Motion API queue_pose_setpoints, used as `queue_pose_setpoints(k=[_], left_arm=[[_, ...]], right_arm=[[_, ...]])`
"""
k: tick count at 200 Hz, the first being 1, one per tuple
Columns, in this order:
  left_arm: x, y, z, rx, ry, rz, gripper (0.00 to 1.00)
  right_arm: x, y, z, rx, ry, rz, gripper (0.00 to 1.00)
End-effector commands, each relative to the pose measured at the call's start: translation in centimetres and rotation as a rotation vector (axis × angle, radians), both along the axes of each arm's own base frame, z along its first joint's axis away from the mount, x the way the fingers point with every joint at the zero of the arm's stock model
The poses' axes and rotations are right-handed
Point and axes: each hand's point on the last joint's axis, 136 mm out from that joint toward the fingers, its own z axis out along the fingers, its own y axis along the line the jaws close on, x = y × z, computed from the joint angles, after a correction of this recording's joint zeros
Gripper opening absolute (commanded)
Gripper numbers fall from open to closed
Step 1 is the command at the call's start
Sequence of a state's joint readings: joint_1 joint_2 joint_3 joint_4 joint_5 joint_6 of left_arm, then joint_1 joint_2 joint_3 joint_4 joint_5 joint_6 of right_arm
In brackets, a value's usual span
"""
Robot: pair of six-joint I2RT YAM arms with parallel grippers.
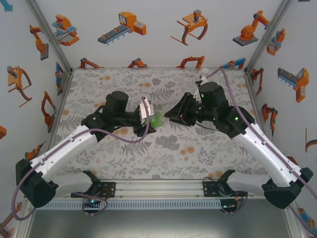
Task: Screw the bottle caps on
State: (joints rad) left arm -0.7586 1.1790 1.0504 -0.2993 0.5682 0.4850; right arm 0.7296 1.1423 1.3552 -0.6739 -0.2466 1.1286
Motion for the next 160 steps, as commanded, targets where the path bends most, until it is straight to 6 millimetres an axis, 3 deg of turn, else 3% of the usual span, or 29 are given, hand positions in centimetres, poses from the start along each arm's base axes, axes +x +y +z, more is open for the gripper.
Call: queue_pose_setpoints(k=[1,29,85,160], left_arm=[[-0.3,-0.2,0.2,-0.022,-0.004,-0.021,0.01],[-0.5,-0.1,0.2,-0.023,-0.003,-0.027,0.0],[-0.6,0.0,0.2,-0.018,-0.001,-0.024,0.0],[-0.9,0.2,0.2,-0.022,-0.006,-0.034,0.0]], right_arm=[[0.2,-0.2,1.1,0.016,-0.034,0.002,0.38],[0.7,-0.4,1.6,0.004,-0.061,-0.013,0.42],[1.2,-0.3,2.3,0.009,-0.078,-0.014,0.39],[1.7,-0.3,1.5,-0.016,-0.074,-0.024,0.44]])
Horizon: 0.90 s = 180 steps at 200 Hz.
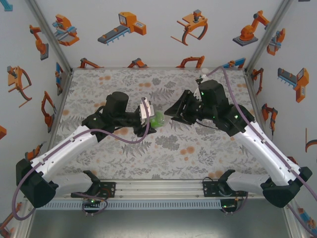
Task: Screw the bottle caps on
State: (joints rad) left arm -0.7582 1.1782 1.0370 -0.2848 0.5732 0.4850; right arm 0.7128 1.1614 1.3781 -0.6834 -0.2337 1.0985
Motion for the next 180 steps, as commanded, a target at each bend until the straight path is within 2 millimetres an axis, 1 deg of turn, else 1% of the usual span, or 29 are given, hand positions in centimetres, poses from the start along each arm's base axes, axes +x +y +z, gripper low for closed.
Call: queue_pose_setpoints(k=[1,19,61,77,89,94,106,120,140,156,165,180], left_arm=[[-0.9,0.2,0.5,-0.02,-0.006,-0.03,0.0],[-0.9,0.3,0.4,-0.018,-0.006,-0.031,0.0],[-1.1,0.3,0.4,-0.021,-0.006,-0.038,0.0],[-1.1,0.3,0.4,-0.021,-0.006,-0.037,0.0],[-1.1,0.3,0.4,-0.021,-0.007,-0.034,0.04],[-1.0,0.3,0.5,-0.023,-0.006,-0.03,0.07],[-0.7,0.3,0.4,-0.018,-0.005,-0.013,0.18],[-0.2,0.4,0.4,-0.019,-0.007,0.017,0.26],[0.0,0.6,0.9,-0.038,-0.016,0.042,0.52],[0.2,0.9,1.2,-0.045,-0.023,0.066,0.67],[0.2,1.1,1.2,-0.042,-0.025,0.078,0.74],[0.2,1.5,1.3,-0.034,-0.026,0.096,0.79]], right_arm=[[0.8,0.0,1.3,0.006,-0.051,-0.012,0.44],[0.8,0.0,1.3,0.005,-0.054,-0.009,0.43],[1.0,0.1,1.1,0.0,-0.054,-0.009,0.43],[1.0,0.2,1.2,0.002,-0.053,-0.002,0.38],[1.0,0.3,1.3,0.004,-0.056,0.003,0.34],[1.0,0.3,1.4,0.005,-0.058,0.004,0.31],[1.0,0.3,1.5,0.006,-0.061,0.006,0.27],[1.1,0.2,1.5,-0.001,-0.069,0.004,0.24],[1.3,0.1,1.5,-0.016,-0.085,0.001,0.22],[1.6,0.1,1.2,-0.053,-0.096,0.01,0.21],[1.8,-0.1,1.2,-0.087,-0.109,0.019,0.21],[2.3,-0.5,0.7,-0.162,-0.125,0.034,0.21]])
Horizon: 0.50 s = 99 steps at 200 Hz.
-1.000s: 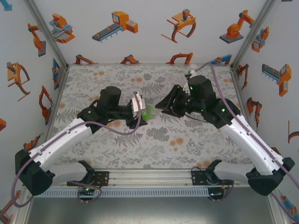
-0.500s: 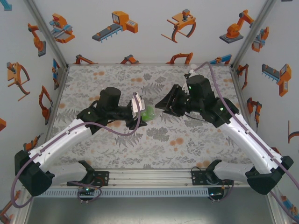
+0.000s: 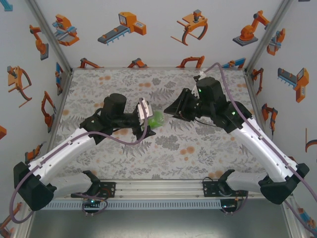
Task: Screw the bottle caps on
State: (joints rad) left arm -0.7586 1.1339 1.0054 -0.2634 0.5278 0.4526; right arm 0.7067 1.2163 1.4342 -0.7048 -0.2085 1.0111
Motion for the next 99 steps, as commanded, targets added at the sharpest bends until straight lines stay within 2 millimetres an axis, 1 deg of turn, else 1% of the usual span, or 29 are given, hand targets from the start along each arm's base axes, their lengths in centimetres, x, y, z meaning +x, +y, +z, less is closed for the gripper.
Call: queue_pose_setpoints(k=[1,22,46,61,85,99], left_arm=[[0.0,0.8,1.0,-0.02,-0.016,0.044,0.8],[0.3,1.6,0.9,-0.008,-0.01,0.091,0.82],[1.1,2.8,0.8,0.0,0.015,0.182,0.86],[1.9,3.7,0.9,-0.007,0.033,0.257,0.91],[2.4,4.9,1.0,-0.026,0.084,0.326,0.9],[3.1,5.9,1.1,-0.041,0.136,0.395,0.9]], right_arm=[[1.0,-0.8,0.5,-0.102,-0.07,0.017,0.21],[2.1,-1.4,-0.4,-0.218,-0.085,0.042,0.21],[3.9,-1.7,-1.3,-0.348,-0.115,0.068,0.21],[5.3,-1.8,-1.7,-0.409,-0.135,0.078,0.21],[8.3,-1.7,-2.5,-0.52,-0.163,0.108,0.21],[10.1,-1.9,-3.1,-0.581,-0.174,0.12,0.21]])
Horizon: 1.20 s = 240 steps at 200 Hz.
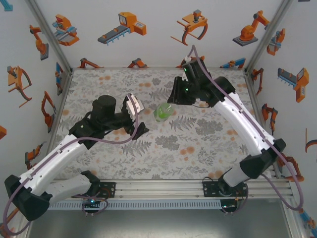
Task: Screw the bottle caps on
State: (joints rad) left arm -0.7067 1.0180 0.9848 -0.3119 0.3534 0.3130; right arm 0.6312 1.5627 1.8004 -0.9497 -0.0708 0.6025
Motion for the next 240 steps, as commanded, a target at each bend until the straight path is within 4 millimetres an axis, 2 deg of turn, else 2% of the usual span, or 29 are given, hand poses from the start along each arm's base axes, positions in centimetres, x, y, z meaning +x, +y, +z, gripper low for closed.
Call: queue_pose_setpoints(k=[1,52,87,125,158,177,240], left_arm=[[1.0,1.9,-0.2,-0.034,0.103,0.137,0.9],[2.4,6.1,-1.0,-0.042,0.298,0.38,0.88],[3.1,8.0,-1.2,-0.071,0.33,0.518,0.85],[3.0,10.4,-0.9,-0.105,0.332,0.655,0.83],[2.1,12.0,0.0,-0.162,0.299,0.709,0.83],[1.8,12.1,0.1,-0.181,0.293,0.698,0.83],[1.0,12.4,-0.6,-0.123,0.324,0.694,0.83]], right_arm=[[2.5,-1.3,-0.9,-0.171,-0.052,0.046,0.21],[9.7,-2.1,-3.2,-0.291,-0.075,0.023,0.19],[14.7,-2.2,-5.2,-0.351,-0.115,-0.013,0.18],[18.6,-1.7,-7.2,-0.388,-0.146,-0.023,0.19],[20.7,-1.5,-9.2,-0.405,-0.145,-0.037,0.2],[21.5,-1.5,-10.2,-0.402,-0.142,-0.04,0.2],[22.3,-2.1,-12.1,-0.426,-0.114,-0.055,0.23]])
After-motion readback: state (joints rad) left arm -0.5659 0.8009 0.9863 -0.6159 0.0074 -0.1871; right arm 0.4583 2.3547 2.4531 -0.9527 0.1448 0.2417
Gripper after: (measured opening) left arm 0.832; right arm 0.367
